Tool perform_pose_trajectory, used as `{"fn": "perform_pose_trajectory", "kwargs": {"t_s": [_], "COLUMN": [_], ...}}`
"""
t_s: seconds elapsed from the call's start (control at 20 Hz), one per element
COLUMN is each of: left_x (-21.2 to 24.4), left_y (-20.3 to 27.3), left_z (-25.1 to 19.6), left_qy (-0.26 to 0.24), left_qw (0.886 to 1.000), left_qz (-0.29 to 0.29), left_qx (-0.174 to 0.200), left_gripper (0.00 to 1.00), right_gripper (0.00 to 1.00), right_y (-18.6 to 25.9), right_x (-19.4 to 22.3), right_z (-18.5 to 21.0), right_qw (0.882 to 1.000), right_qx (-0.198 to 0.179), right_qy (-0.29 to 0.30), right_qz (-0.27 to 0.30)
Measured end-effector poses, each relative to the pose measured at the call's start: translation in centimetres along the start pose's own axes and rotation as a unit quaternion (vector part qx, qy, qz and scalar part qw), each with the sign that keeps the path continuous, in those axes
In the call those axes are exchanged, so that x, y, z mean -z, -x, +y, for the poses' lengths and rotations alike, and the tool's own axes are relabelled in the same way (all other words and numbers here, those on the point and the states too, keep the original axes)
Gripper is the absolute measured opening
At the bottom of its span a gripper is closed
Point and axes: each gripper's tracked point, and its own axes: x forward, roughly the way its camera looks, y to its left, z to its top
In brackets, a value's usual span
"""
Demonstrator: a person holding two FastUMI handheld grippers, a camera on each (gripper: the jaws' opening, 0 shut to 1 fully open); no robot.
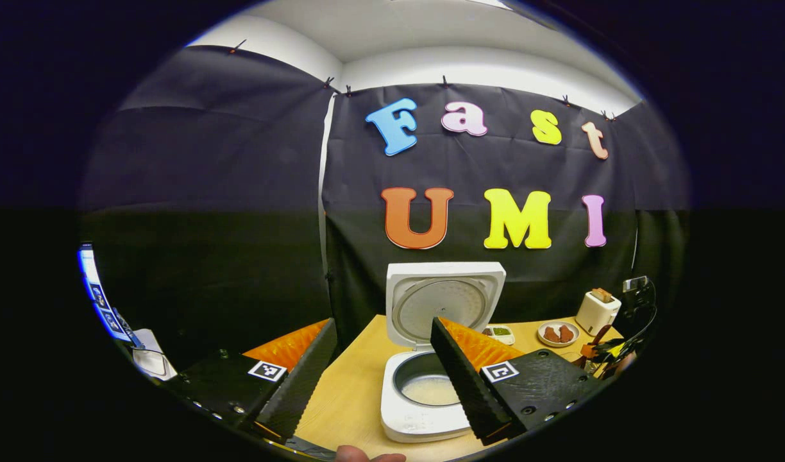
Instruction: Close the left gripper, press the button to open the rice cooker; take a wooden spoon from the chopstick holder with the right hand, scoop a spoonful of rice and pour it into the rice cooker, then put the wooden spoon back into the chopstick holder.
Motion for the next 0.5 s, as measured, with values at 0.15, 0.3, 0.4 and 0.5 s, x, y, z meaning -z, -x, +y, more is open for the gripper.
{"fn": "perform_pose_trajectory", "kwargs": {"t_s": [0.15, 0.3, 0.4, 0.5], "left_x": [1.2, 2.2, 2.7, 2.7], "left_y": [0.0, 0.0, 0.0, 0.1], "left_z": [1.0, 1.6, 2.0, 2.4], "left_qy": [0.0, 0.013, 0.016, 0.018], "left_qw": [1.0, 0.999, 0.999, 0.999], "left_qz": [0.014, 0.029, 0.034, 0.036], "left_qx": [-0.004, -0.008, -0.01, -0.015], "left_gripper": [0.95, 0.95, 0.95, 0.95], "right_gripper": [0.1, 0.1, 0.1, 0.1], "right_y": [-0.2, -0.4, -0.4, -0.4], "right_x": [0.8, 2.6, 3.2, 3.2], "right_z": [0.9, 3.6, 5.2, 6.6], "right_qw": [0.998, 0.999, 0.999, 0.997], "right_qx": [0.022, -0.015, -0.035, -0.054], "right_qy": [0.062, 0.039, -0.004, -0.046], "right_qz": [-0.015, -0.002, 0.008, 0.015]}}
